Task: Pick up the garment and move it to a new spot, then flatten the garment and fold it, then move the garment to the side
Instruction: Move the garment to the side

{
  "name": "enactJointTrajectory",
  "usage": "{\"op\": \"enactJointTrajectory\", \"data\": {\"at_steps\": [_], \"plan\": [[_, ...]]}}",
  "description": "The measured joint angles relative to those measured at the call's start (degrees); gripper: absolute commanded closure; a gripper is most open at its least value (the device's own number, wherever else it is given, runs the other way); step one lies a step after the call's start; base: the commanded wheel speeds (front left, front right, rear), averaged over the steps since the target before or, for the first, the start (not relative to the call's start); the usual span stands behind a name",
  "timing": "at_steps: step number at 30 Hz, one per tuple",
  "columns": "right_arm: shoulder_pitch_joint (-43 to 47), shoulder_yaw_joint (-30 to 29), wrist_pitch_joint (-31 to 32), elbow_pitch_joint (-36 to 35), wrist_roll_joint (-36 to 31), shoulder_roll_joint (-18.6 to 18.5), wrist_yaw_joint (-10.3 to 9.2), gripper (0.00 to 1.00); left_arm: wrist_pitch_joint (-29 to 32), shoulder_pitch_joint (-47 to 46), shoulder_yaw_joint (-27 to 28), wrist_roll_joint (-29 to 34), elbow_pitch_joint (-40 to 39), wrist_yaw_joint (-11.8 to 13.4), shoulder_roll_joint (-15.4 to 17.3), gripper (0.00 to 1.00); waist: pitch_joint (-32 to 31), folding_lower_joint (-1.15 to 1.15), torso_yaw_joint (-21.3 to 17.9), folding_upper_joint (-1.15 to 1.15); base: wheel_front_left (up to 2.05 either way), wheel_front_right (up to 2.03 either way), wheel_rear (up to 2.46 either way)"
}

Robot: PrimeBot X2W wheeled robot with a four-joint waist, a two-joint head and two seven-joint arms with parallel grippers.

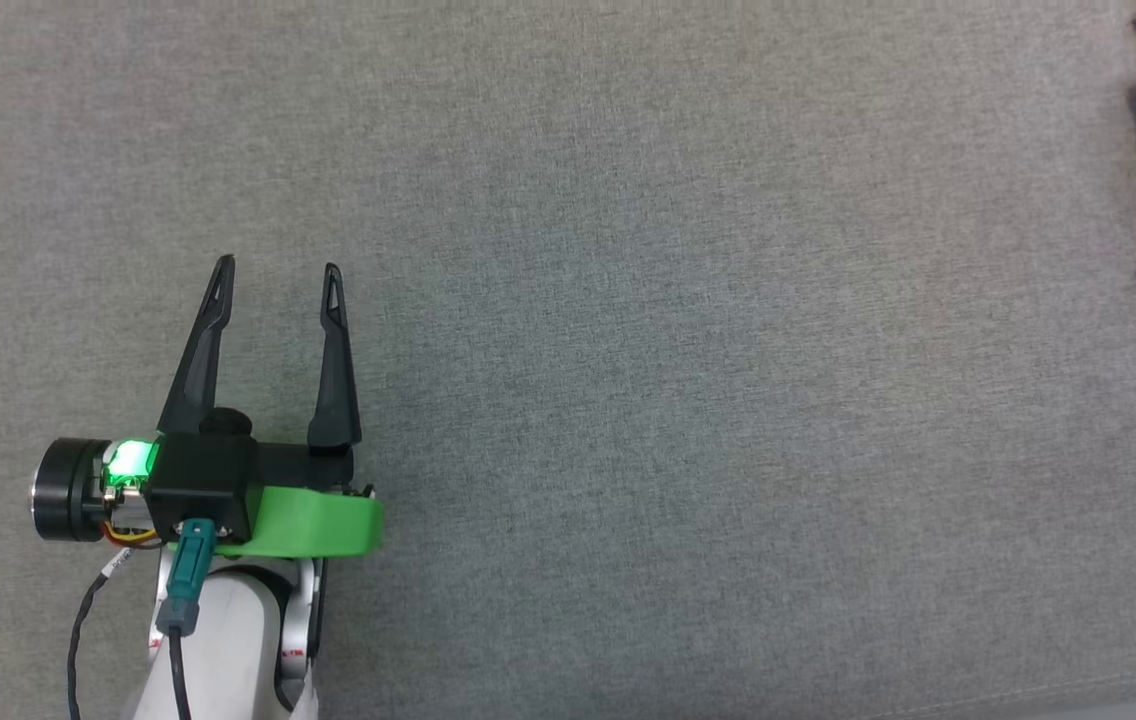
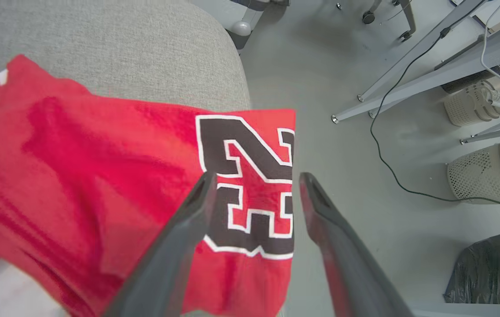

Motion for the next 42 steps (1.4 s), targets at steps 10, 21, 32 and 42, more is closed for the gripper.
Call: {"op": "enactJointTrajectory", "data": {"at_steps": [10,21,32,42], "plan": [[4.03,-5.16,-15.46,1.12,-2.0,4.59,0.0,0.0,0.0,3.61,0.11,-0.79,1.51,1.03,-0.54,0.0,-7.14,-0.01,0.21,0.0,0.0,0.0,0.0],[15.6,-13.36,-27.6,-12.58,-10.63,16.02,0.0,0.0,0.01,9.47,2.13,-1.94,3.16,1.54,-1.0,0.0,-16.56,-0.01,0.66,0.0,0.0,0.0,0.0],[29.3,-13.71,-28.77,-32.96,-17.33,29.74,-0.01,0.0,0.0,11.32,3.68,-2.64,4.46,0.47,-1.51,0.0,-22.09,-0.01,4.02,0.0,0.0,0.0,0.0],[41.3,-10.39,-28.98,-37.33,-17.59,37.41,-0.01,0.0,0.0,12.26,4.12,-2.64,5.72,-0.74,-2.31,0.0,-25.26,-0.02,6.52,0.0,0.0,0.0,0.0]]}}
